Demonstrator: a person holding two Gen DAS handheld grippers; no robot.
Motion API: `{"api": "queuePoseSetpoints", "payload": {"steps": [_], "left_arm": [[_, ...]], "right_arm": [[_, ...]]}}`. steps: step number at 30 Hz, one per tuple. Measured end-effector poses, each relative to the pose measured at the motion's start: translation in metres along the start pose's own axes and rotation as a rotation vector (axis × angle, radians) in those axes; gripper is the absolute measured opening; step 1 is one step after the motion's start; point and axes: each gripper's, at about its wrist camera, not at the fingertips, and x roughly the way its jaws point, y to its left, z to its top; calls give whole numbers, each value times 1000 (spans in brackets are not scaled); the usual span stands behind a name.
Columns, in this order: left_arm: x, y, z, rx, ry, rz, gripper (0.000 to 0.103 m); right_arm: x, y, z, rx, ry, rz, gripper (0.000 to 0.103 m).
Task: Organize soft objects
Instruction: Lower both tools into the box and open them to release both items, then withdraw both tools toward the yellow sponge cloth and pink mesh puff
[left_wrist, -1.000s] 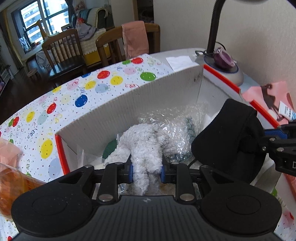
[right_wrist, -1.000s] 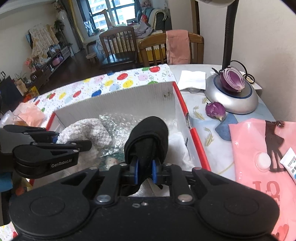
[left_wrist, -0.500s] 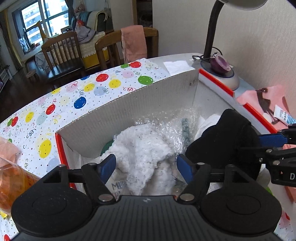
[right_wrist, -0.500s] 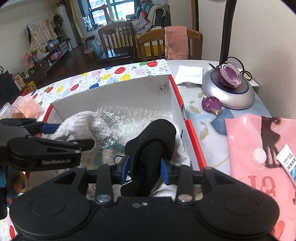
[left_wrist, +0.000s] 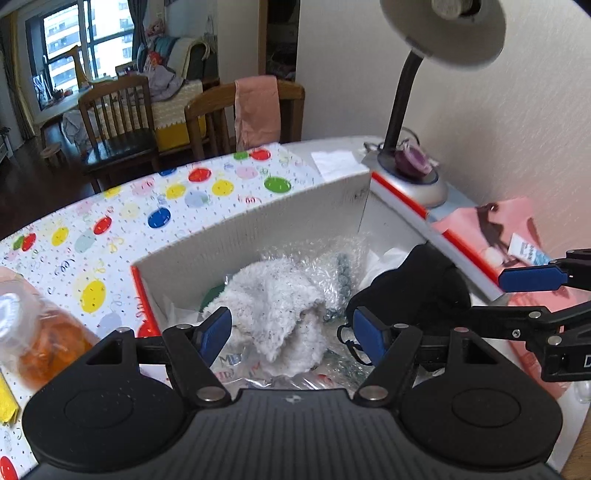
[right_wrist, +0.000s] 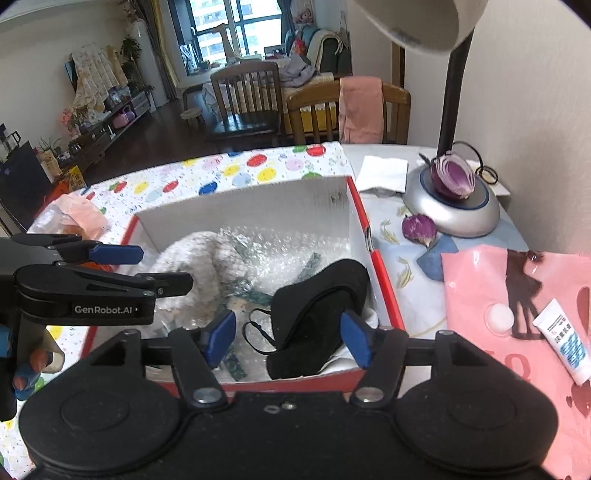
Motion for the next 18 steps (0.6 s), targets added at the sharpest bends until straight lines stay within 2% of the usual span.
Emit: {"api": "queuePoseSetpoints", "payload": {"steps": [9,13,18], "left_arm": [[-56,15,-7,-28,-81,-7,73],[-81,32,-15,-42,-107,-16,80],[-110,59,-29,-59,-142,14,80]], "right_arm": [[-42,23,5,-10,-80,48,66],[-58,42,10,-18,-116,80,69],[-66,74,11,-53,-143,117,80]]}}
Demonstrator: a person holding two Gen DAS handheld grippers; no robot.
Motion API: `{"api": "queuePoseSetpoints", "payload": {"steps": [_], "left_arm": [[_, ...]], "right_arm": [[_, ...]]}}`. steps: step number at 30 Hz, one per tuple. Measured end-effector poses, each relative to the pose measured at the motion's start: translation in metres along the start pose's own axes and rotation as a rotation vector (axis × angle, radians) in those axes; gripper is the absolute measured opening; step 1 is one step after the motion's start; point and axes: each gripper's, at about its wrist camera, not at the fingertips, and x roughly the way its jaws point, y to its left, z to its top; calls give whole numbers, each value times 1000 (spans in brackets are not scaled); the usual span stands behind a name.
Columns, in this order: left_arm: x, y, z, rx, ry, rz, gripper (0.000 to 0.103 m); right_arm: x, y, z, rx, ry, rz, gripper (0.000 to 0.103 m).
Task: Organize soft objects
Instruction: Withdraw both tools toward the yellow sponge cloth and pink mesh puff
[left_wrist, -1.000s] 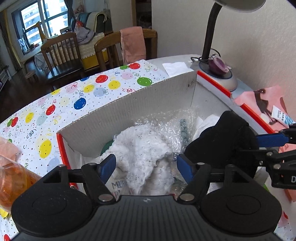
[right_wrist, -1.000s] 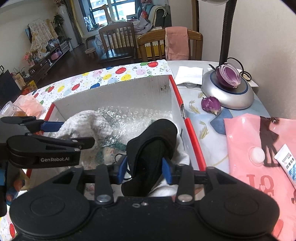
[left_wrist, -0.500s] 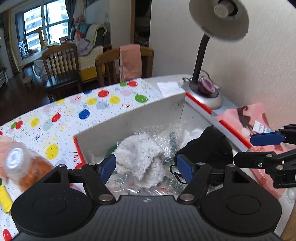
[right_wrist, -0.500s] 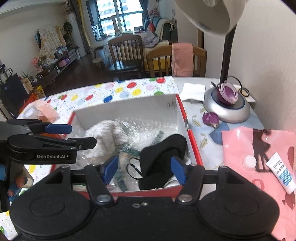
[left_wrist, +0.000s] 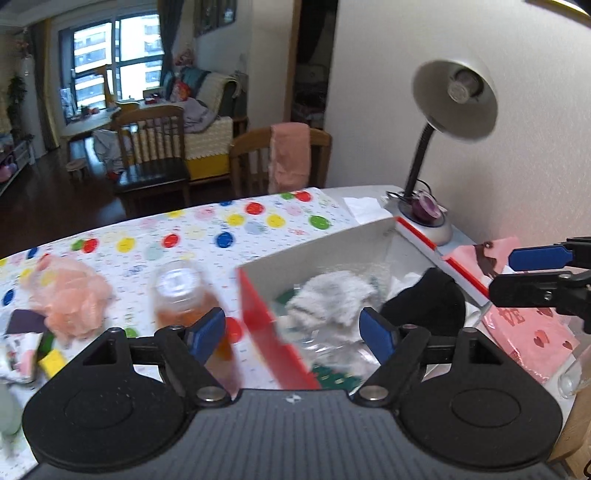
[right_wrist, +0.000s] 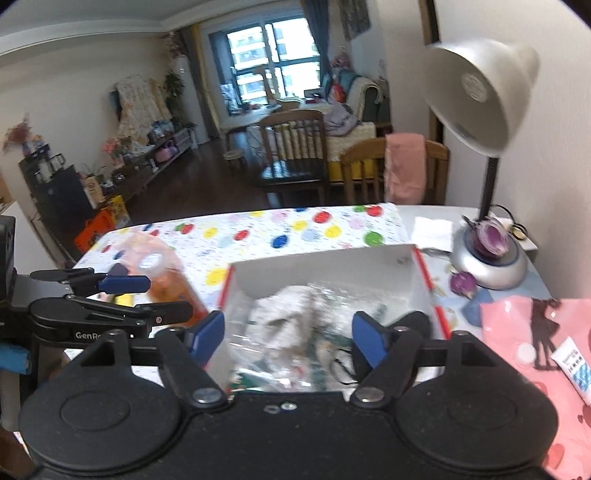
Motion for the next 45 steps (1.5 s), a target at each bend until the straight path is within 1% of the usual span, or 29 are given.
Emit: {"api": "queuePoseSetpoints", "payload": {"steps": [5,8,10,20,21,24,28,30,31,33,37,40,42,45], "left_arm": [[-29,34,-10,-31,-34,41,80],[-46,56,-16,-44,-54,65,83],[-55,71,-20,-48,-63,77,83],[-83,141,-39,-65,-79,119,84],[-84,148,-42,-69,-78,123,86],[-84,167,-48,-89,-70,135,94],[-83,189,-61,-110,-87,124,96],[-81,197,-64,-125,-90,121,100],[-78,200,-66,-130,-91,135,102],[-73,207,-70,-150,-97,173,102],[-61,221,-79,-191,-103,164,103],[-50,226,-86,-185,-112,202,103],[-39,229,-90,-188,-101,239,103],[-20,235,-95,-194,-70,248,103]], "right_arm": [[2,37,2,-13,-15,52,85],[7,59,2,-19,-21,80,87],[11,74,3,-29,-21,94,89],[38,148,7,-51,-16,116,99],[41,154,8,-50,-15,117,100],[53,172,14,-51,-12,118,102],[75,198,24,-63,2,109,103],[89,211,31,-73,9,100,103],[94,217,34,-69,14,99,103],[108,227,42,-60,26,106,103],[135,244,54,-73,44,107,103],[162,254,65,-63,78,123,103],[180,259,72,-58,87,118,103],[206,266,79,-61,110,106,103]]}}
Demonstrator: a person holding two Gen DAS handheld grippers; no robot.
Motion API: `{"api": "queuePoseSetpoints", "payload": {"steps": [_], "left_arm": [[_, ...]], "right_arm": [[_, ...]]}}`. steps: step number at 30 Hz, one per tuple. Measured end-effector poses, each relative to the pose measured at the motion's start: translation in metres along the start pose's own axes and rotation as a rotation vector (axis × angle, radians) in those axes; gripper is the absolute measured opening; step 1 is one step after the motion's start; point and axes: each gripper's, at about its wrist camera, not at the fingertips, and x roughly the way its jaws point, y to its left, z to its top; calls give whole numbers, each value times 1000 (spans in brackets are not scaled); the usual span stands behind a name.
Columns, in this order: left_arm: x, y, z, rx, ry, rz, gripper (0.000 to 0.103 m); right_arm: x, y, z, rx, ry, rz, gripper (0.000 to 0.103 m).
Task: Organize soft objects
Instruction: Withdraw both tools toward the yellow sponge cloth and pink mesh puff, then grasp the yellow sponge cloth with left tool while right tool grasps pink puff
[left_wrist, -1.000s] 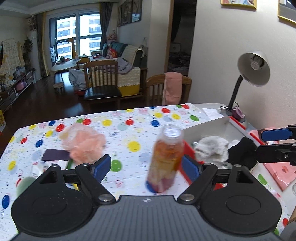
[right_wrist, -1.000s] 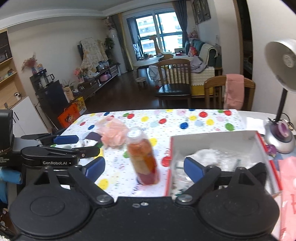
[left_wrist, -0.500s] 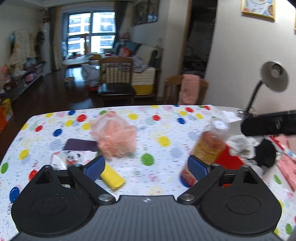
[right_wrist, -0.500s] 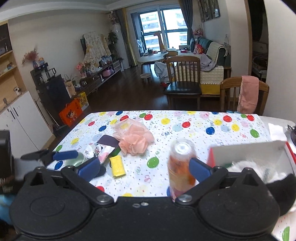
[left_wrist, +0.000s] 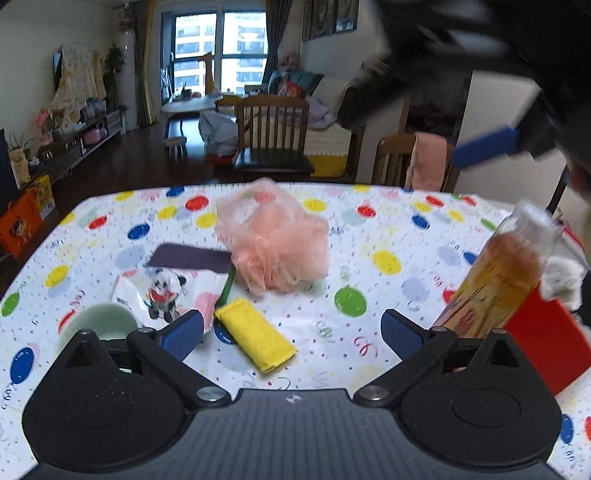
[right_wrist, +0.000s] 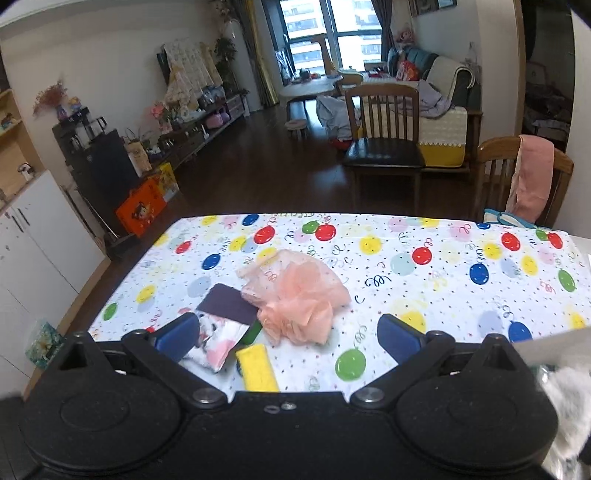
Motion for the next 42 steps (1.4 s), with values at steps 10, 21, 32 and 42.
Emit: {"api": "queuePoseSetpoints", "payload": {"steps": [10,21,32,42], "left_arm": [[55,-2,-14,-1,31,65,103],[101,-3,-32,-58,114,153,103],[128,-2,-37,-70,140,185,103],[131,-3,-31,-81,115,197,73]], "right_arm": [[97,5,17,-79,165,23,103],[176,5,2,-233,270,-22,103],[216,5,-10,-266,261,-34,98],[216,6,-12,-256,248,-20,67]]}}
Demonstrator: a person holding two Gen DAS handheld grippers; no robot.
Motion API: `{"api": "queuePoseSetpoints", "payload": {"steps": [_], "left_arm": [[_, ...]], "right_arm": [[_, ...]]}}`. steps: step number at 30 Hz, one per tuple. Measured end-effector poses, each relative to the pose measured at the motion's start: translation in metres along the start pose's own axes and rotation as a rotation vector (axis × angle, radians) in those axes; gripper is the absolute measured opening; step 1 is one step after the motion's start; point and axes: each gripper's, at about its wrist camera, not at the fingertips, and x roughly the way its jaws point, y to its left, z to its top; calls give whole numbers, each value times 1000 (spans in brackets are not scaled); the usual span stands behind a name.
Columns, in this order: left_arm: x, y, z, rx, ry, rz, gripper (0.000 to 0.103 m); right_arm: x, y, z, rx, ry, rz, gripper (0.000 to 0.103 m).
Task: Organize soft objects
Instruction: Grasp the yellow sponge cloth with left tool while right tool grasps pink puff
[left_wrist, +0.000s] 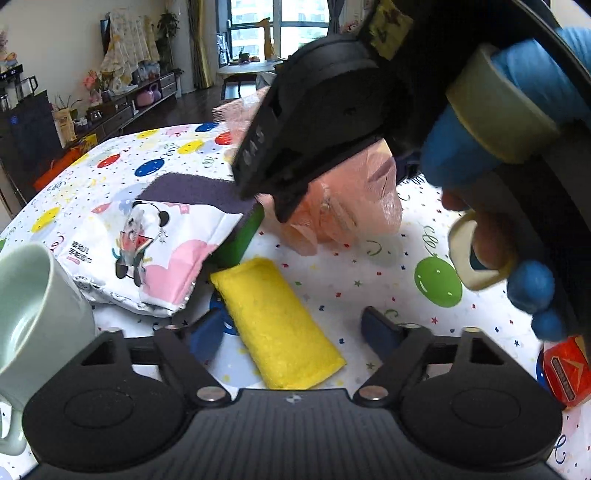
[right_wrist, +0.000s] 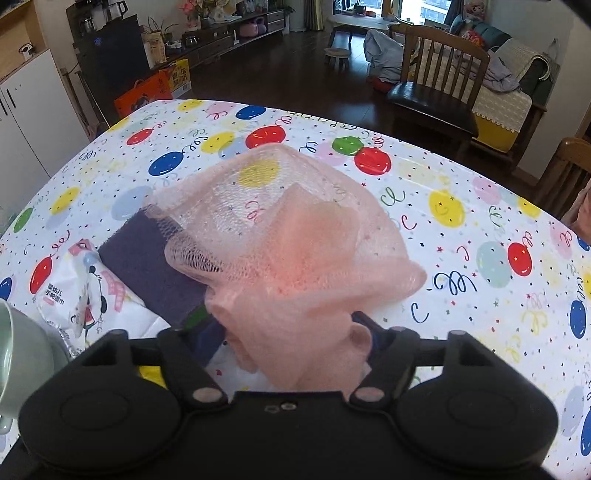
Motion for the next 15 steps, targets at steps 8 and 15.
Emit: {"api": "queuePoseSetpoints", "payload": {"steps": [8,15], "left_arm": [[-5,6,6,-36,5,30,52],[-7,11,8,-36,25,21,44]], "right_arm": [[-9,4,-7,21,-14,10,42],[-29,3,-12,68,-54,21,20]]}}
